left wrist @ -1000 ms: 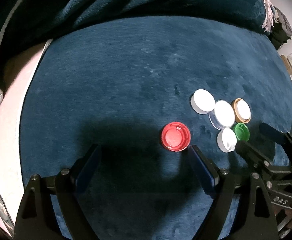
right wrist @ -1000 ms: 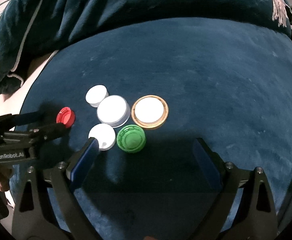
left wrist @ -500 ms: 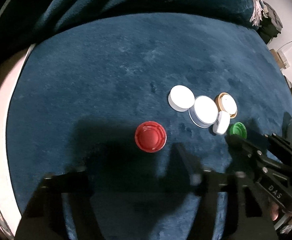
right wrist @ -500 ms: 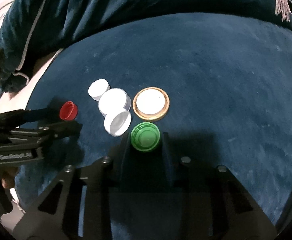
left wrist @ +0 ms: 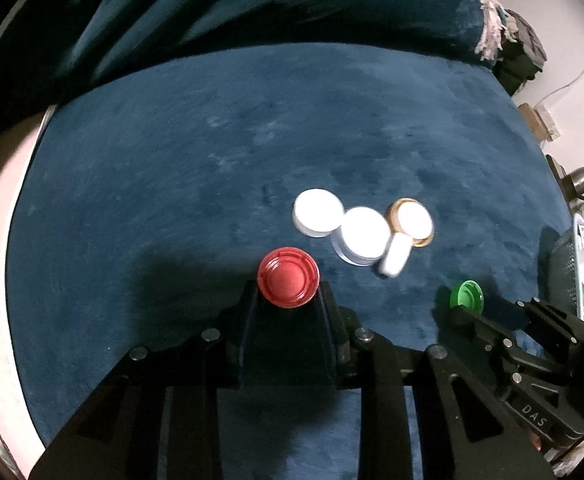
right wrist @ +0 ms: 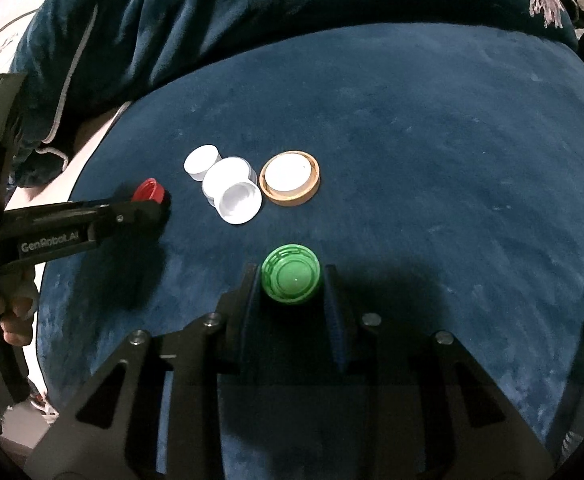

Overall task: Organize objects
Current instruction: 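Grasp the green cap with the right gripper while the left grasps the red cap, then carry the red and green caps to the basket and release them inside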

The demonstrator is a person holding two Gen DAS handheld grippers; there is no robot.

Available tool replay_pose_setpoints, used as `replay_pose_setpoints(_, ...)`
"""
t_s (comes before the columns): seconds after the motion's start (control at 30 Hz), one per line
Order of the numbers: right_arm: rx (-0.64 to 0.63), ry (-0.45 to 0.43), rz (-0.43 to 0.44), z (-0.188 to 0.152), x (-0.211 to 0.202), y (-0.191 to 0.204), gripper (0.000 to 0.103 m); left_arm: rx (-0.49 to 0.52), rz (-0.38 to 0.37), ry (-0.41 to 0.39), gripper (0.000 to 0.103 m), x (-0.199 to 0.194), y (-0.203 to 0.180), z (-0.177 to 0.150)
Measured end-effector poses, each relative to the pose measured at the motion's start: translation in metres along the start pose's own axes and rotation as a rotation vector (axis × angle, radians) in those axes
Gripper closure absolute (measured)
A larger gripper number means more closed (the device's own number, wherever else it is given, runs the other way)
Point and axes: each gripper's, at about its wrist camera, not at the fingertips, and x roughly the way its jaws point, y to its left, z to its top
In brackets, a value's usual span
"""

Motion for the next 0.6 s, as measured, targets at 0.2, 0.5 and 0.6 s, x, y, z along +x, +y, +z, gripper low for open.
replay_pose_setpoints(0.2,0.024,-0.043,-0.005,-0.006,-0.031,-0.011,0.072,0.061,-0.03,-0.03,0.075,-0.018,-0.039,0.002)
replay_pose_setpoints(0.5,0.105,-0.158,-0.058,-0.025,-0.111,-0.053,0.072,0.217,-0.146,-0.112,0.075,-0.058,-0.149,0.007)
replay_pose_setpoints(0.6,0.15,-0.195,-0.092,-0.038,-0.145,-0.078,0.072,0.287,-0.195,-0.128,0.075,-0.066,-0.201,0.006)
